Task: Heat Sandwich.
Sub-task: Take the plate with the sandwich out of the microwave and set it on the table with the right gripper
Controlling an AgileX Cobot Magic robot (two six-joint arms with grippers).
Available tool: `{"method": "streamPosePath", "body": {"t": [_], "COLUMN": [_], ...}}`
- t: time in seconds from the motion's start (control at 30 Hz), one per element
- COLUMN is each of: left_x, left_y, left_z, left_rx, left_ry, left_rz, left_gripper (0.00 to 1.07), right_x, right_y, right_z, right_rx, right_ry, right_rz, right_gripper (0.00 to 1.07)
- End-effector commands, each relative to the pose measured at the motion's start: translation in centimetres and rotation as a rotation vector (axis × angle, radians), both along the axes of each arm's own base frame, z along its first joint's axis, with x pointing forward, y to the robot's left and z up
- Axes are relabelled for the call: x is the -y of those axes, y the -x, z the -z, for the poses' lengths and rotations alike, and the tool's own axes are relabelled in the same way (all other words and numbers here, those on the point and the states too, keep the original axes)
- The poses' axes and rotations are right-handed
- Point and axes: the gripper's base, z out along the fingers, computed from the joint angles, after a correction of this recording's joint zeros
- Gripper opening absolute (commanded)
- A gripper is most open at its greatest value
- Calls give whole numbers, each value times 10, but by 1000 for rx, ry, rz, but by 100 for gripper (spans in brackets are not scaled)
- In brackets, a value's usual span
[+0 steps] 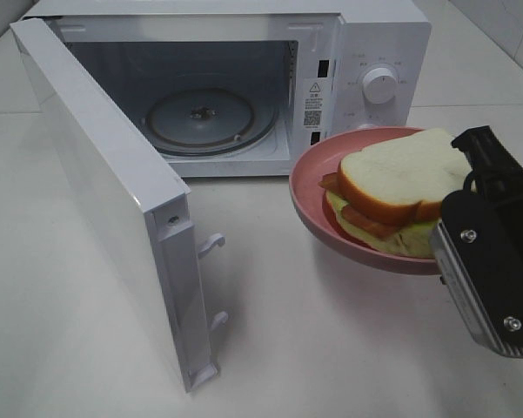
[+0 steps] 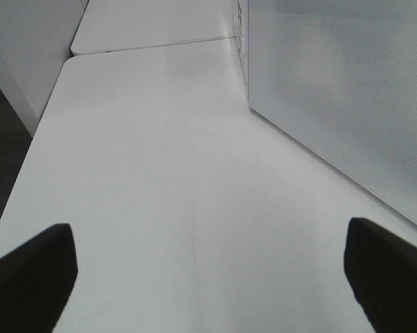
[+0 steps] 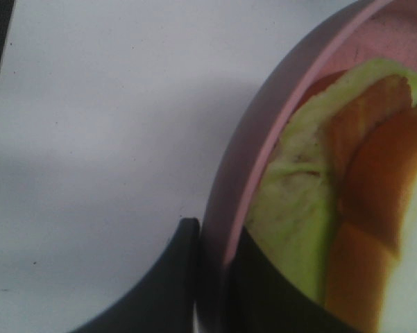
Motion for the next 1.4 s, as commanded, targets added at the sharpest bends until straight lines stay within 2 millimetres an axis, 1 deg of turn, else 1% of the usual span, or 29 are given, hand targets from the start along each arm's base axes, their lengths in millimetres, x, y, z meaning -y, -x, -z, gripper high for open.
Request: {"method": "streamPosePath", "body": {"t": [0.03, 0.07, 0.13, 0.2, 0.23, 0.33, 0.5, 0.63, 0.73, 0.77, 0.8, 0.9, 0.93, 0.97, 1.1, 1.2, 1.27, 1.33, 1.4], "left_x": [0, 0, 0, 0, 0, 0, 0, 0, 0, 0, 0, 0, 0, 0, 0, 0, 0, 0, 0], "left_y": [3, 3, 3, 3, 3, 3, 3, 3, 3, 3, 3, 3, 3, 3, 3, 3, 3, 3, 3], "left_z": [0, 0, 0, 0, 0, 0, 0, 0, 0, 0, 0, 0, 0, 0, 0, 0, 0, 0, 0], "left_rx": [26, 26, 26, 26, 26, 26, 26, 26, 26, 26, 26, 26, 26, 26, 26, 26, 26, 26, 26], "left_ry": [5, 5, 5, 5, 5, 5, 5, 5, 5, 5, 5, 5, 5, 5, 5, 5, 5, 5, 5], "left_rz": [8, 8, 8, 8, 8, 8, 8, 8, 8, 8, 8, 8, 8, 8, 8, 8, 8, 8, 8], "left_gripper": [103, 103, 103, 103, 103, 103, 103, 103, 103, 103, 103, 103, 103, 103, 103, 103, 103, 103, 103], "right_x": [4, 4, 9, 10, 14, 20, 23, 28, 29, 31, 31, 35, 38, 38, 41, 42, 40, 40, 37], "right_y": [0, 0, 0, 0, 0, -2, -2, -2, -2, -2, -2, -4, -5, -5, -7, -9, -12, -13, -18], "right_z": [-5, -5, -5, -5, -5, -6, -6, -6, -6, -7, -7, -9, -10, -10, -11, -10, -5, -4, -4], "right_rx": [30, 30, 24, 20, 20, 38, 46, 43, 43, 56, 56, 91, 113, 113, 152, 159, 154, 152, 154], "right_ry": [-8, -8, -9, -4, 7, 26, 32, 29, 16, 6, 6, -6, -20, -20, -52, -54, -51, -55, -75], "right_rz": [74, 74, 169, 195, 255, 355, 425, 541, 585, 644, 644, 735, 801, 801, 916, 956, 1007, 1022, 1088], "right_gripper": [0, 0, 0, 0, 0, 0, 0, 0, 0, 0, 0, 0, 0, 0, 0, 0, 0, 0, 0]}}
